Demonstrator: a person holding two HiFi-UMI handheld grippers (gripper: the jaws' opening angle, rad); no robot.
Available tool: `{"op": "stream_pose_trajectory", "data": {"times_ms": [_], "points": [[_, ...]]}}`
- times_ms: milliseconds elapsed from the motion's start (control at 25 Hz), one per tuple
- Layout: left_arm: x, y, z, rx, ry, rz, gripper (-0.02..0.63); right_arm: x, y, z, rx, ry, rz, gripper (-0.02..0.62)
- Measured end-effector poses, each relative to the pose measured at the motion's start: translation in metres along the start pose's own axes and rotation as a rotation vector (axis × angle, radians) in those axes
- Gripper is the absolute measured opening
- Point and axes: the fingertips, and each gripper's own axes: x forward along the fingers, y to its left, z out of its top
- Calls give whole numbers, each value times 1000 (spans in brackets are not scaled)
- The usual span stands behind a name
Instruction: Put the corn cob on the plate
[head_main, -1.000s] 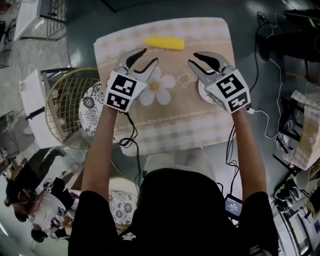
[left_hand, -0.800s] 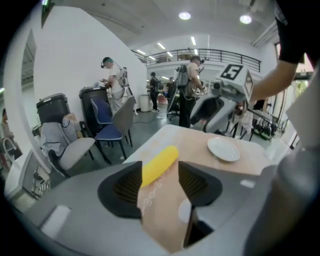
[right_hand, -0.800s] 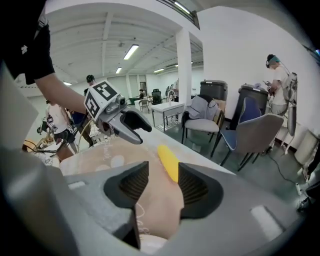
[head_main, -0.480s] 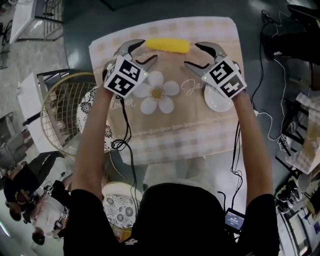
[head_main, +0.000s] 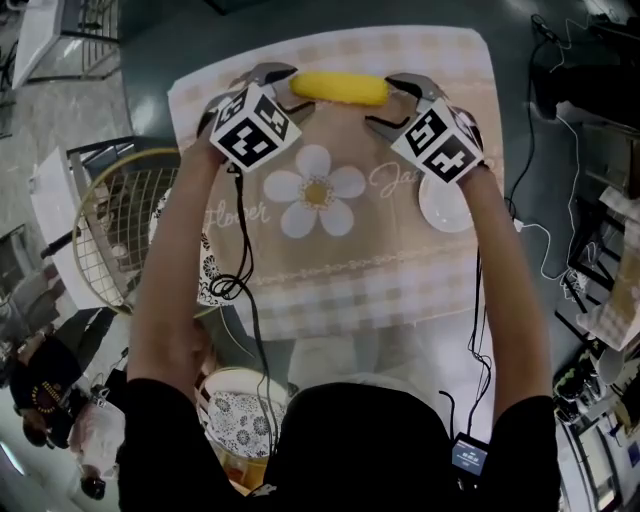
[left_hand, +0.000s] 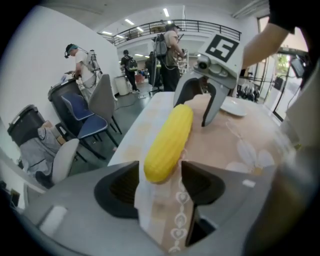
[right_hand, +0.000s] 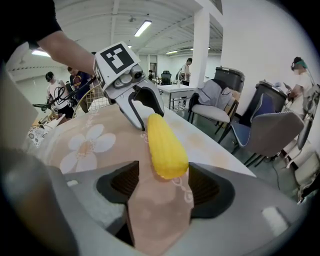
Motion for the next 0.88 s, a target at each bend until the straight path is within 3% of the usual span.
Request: {"op": "stream_pose_trajectory", "data": {"times_ms": [320, 480, 640, 880], "points": [[4, 2, 3, 46, 32, -53, 259, 14, -5, -4, 20, 19, 38, 302], [5, 2, 4, 66, 65, -64, 227, 15, -6, -4, 30, 24, 50, 302], [5, 3, 5, 81, 74, -67, 221, 14, -11, -4, 50, 19, 32, 241], [2, 2, 3, 80, 86, -78, 216, 13, -9, -1, 61, 9, 35, 238]]}}
